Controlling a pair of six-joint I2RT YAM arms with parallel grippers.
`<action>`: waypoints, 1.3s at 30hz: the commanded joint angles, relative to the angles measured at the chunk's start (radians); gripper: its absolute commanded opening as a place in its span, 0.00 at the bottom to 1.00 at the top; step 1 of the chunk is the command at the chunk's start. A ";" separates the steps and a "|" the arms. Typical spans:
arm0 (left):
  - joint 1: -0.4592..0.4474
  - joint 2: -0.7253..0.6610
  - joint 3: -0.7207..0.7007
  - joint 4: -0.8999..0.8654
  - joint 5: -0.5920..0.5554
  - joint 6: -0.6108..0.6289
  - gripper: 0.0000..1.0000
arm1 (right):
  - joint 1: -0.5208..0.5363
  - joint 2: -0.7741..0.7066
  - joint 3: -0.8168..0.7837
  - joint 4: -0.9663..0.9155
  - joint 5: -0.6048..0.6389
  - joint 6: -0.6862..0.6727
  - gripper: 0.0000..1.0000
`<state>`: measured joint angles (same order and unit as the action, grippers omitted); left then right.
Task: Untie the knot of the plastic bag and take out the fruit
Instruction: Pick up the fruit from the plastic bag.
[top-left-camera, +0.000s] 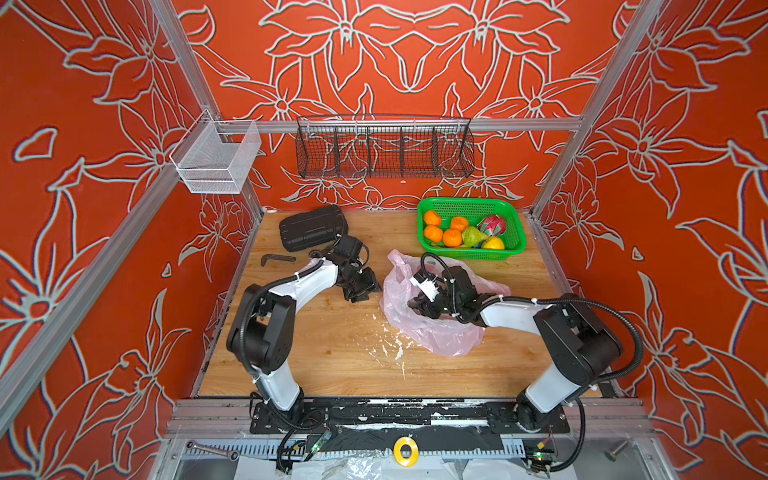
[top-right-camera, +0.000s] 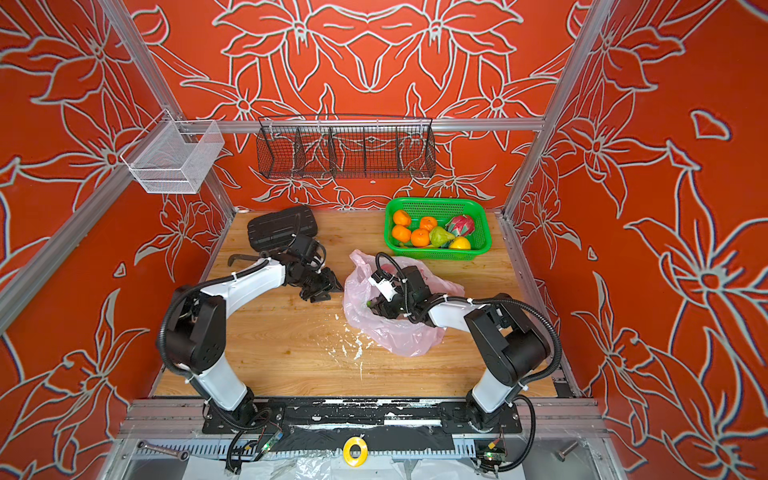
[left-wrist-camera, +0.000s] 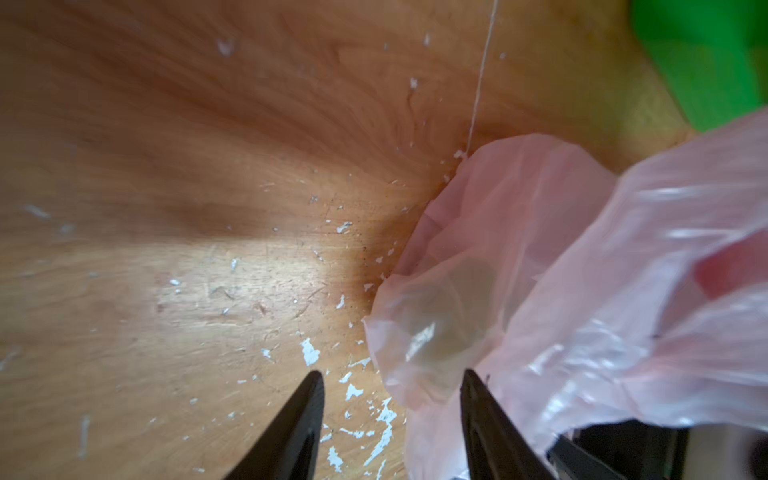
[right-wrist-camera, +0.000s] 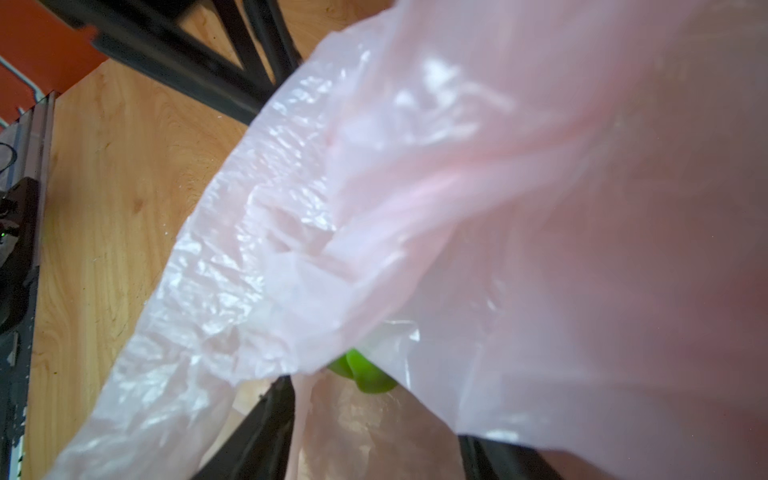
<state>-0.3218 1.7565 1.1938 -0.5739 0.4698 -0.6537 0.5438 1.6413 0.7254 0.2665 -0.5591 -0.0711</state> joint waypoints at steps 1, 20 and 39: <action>-0.005 0.056 0.016 0.009 0.107 -0.005 0.50 | 0.004 -0.011 0.011 0.005 -0.036 -0.040 0.70; -0.073 0.199 0.031 0.122 0.151 -0.067 0.13 | 0.059 0.135 0.104 0.116 -0.044 0.051 0.83; -0.020 0.162 0.055 0.008 -0.039 -0.083 0.00 | 0.045 -0.033 -0.010 0.036 0.132 0.035 0.57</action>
<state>-0.3595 1.9442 1.2438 -0.5148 0.4870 -0.7330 0.5995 1.6611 0.7364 0.3195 -0.4679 -0.0280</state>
